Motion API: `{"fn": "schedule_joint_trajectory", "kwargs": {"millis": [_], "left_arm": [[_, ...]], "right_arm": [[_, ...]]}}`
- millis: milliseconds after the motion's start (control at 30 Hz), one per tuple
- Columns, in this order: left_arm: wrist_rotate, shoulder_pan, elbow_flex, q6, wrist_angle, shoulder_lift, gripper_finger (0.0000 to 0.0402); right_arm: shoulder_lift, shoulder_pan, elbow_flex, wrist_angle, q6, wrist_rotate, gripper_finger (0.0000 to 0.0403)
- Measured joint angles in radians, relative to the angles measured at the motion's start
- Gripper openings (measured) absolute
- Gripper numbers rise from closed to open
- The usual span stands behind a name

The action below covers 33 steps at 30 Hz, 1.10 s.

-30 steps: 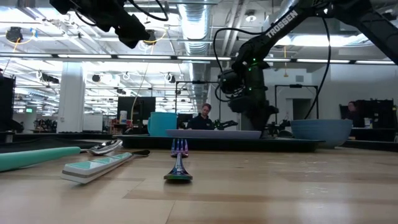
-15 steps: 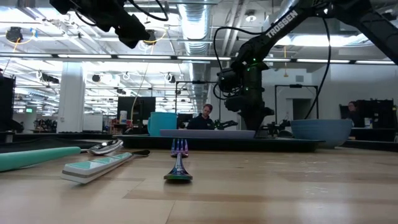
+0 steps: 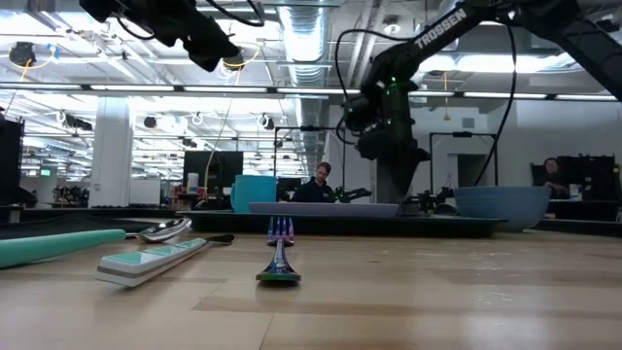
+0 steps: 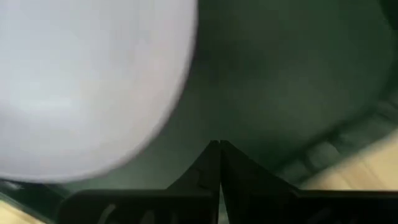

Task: Set up tray
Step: Put the bowl on top of the purple plate

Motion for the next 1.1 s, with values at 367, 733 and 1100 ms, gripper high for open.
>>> {"fn": "schedule_joint_trajectory", "kwargs": {"millis": [367,733,1100], "left_arm": [[-0.071,0.0,0.0,0.0,0.003,0.0,0.0192],[-0.077,-0.001,0.0,0.0,0.016,0.0,0.0192],[-0.076,-0.001,0.0,-0.011,0.044,0.0,0.0192]], "right_arm": [[-0.229,-0.087,-0.04,-0.113,-0.005,0.096,0.0],[-0.681,-0.276,-0.369,-0.011,0.051,0.093,0.0],[-0.82,-0.154,-0.558,0.017,0.067,-0.042,0.001]]}}
